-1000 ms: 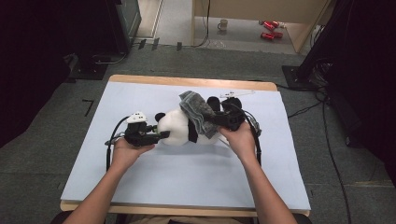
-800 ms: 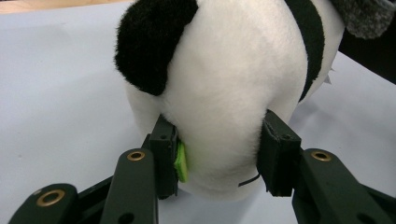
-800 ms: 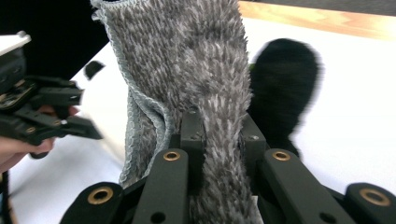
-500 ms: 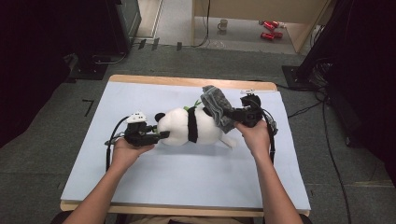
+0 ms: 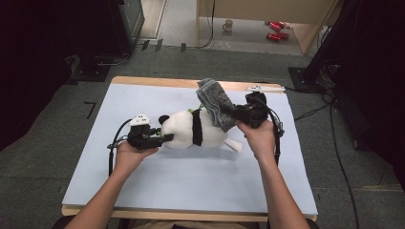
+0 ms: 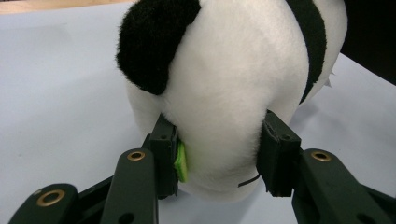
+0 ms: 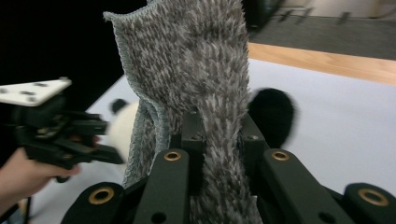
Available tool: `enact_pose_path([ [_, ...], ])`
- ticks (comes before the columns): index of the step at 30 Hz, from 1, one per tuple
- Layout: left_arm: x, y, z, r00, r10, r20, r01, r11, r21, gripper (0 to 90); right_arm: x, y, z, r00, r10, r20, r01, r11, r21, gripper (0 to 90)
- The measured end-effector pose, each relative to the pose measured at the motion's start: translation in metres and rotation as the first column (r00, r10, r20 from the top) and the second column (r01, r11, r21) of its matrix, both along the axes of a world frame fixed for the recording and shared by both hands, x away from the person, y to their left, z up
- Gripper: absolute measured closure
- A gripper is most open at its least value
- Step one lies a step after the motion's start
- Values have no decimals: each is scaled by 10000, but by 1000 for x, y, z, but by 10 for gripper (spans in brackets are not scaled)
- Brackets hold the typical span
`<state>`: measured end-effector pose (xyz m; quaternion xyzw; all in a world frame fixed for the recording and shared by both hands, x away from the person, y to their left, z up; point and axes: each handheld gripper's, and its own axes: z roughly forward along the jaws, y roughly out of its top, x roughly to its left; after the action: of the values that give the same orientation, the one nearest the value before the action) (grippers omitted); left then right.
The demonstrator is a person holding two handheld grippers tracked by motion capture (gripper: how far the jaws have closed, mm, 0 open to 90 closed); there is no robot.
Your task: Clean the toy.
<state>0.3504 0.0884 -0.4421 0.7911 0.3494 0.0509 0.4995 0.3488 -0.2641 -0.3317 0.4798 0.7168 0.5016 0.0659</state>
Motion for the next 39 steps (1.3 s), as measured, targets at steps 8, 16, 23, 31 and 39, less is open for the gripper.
enact_pose_path([
  [8, -6, -7, 4, 10000, -8, 73, 8, 10000, 56, 563, -4, 55, -11, 9914, 1301, -153, -1301, 9915, -16, 785],
  [16, -10, -12, 6, 9998, -67, 213, 63, 9998, 191, 560, -7, 95, -30, 9822, 1853, -316, -1869, 9805, -610, 785],
  [23, -10, -13, 6, 9998, -63, 172, 60, 9998, 201, 561, -4, 98, -39, 9863, 1634, -218, -1648, 9792, -1185, 782],
  [31, -6, -9, 5, 10000, -78, 23, 78, 9996, 261, 570, 3, 74, -39, 9935, 1050, -429, -1107, 9798, -1667, 782],
  [39, -3, -7, 3, 10000, -59, -78, 59, 10000, 62, 571, 7, 40, -35, 9964, 552, -642, -633, 9893, -1316, 783],
])
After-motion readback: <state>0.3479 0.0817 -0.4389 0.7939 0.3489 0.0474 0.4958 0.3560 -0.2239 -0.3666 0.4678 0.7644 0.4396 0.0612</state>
